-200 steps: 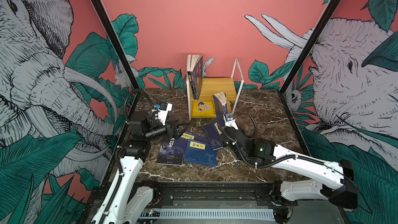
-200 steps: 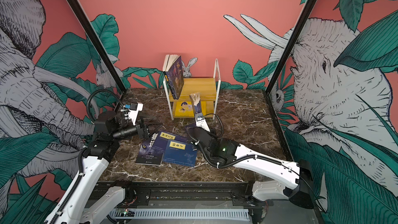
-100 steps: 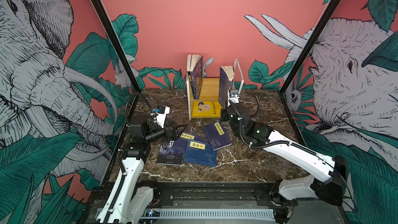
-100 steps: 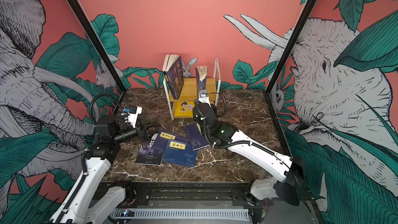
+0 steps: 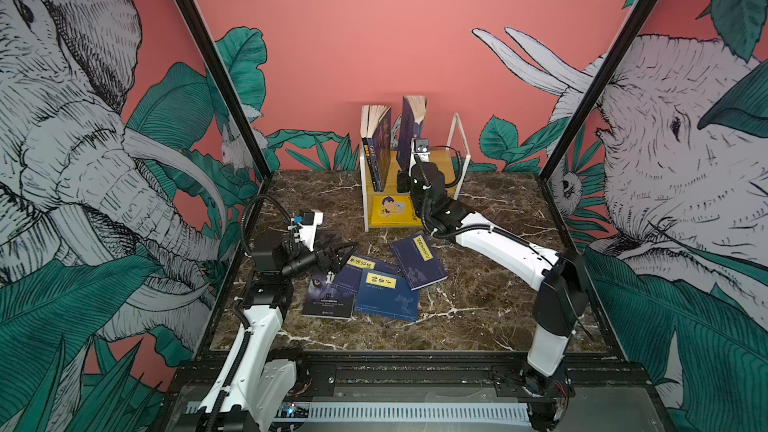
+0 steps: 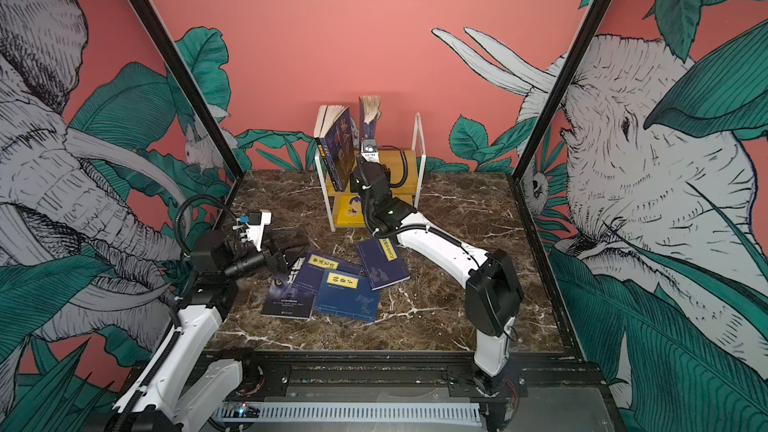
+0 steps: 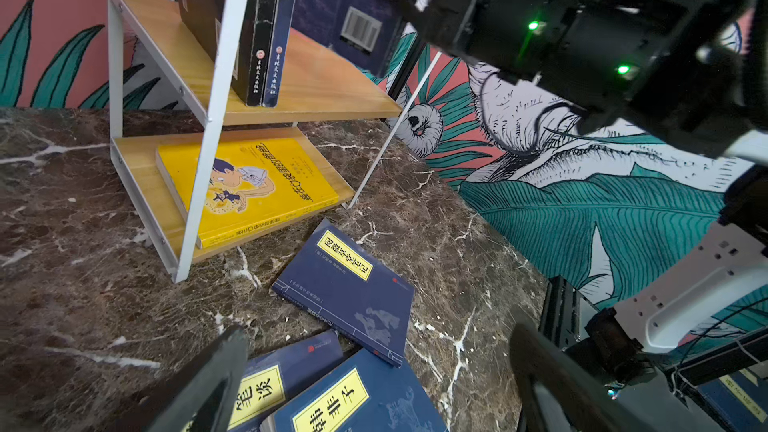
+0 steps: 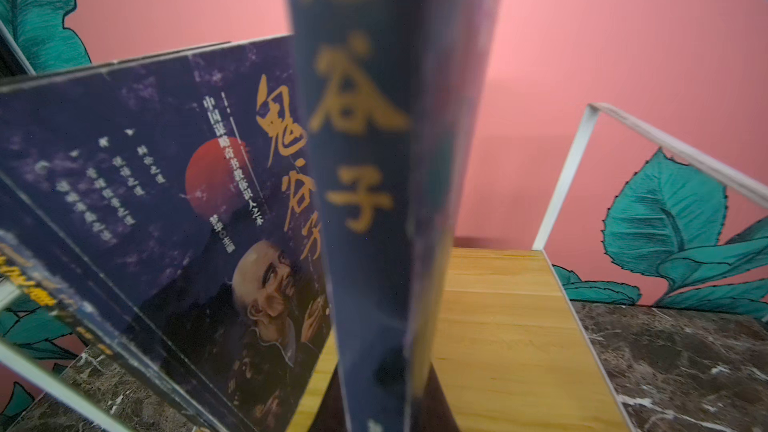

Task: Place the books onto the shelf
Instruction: 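Carry the upright book to the top shelf beside the first purple book, then lower the purple book onto the top shelf beside the first purple book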

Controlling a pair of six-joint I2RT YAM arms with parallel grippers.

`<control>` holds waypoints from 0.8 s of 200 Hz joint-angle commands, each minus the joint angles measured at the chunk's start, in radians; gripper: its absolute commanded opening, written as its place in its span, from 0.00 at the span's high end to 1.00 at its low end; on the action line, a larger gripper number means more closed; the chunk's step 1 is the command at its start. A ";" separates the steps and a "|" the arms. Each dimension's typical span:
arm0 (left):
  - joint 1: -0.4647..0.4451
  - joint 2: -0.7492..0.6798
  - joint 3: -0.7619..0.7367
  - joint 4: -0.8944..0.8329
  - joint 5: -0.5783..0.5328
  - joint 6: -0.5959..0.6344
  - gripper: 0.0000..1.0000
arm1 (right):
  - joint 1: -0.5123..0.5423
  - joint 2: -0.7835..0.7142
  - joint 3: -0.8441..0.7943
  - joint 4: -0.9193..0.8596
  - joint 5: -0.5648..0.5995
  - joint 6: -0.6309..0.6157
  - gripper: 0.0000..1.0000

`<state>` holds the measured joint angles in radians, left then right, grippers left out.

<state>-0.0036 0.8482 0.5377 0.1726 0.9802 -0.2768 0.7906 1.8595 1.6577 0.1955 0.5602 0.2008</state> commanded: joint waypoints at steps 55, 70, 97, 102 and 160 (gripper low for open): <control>-0.012 0.015 -0.005 0.041 -0.032 0.055 0.00 | -0.006 0.045 0.007 0.249 0.024 -0.002 1.00; -0.011 0.022 -0.002 0.031 -0.034 0.057 0.00 | -0.006 0.046 0.000 0.245 0.012 0.014 1.00; -0.003 0.022 -0.010 0.048 -0.031 0.044 0.00 | -0.006 0.062 -0.013 0.264 0.005 0.006 1.00; 0.002 0.024 -0.009 0.047 -0.030 0.045 0.00 | -0.006 0.064 -0.017 0.267 0.009 0.009 1.00; 0.009 0.030 -0.010 0.037 -0.025 0.046 0.00 | -0.007 0.123 -0.013 0.303 0.007 -0.030 1.00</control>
<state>-0.0029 0.8791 0.5301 0.2077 0.9432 -0.2447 0.7906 1.9675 1.6276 0.3649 0.5598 0.1909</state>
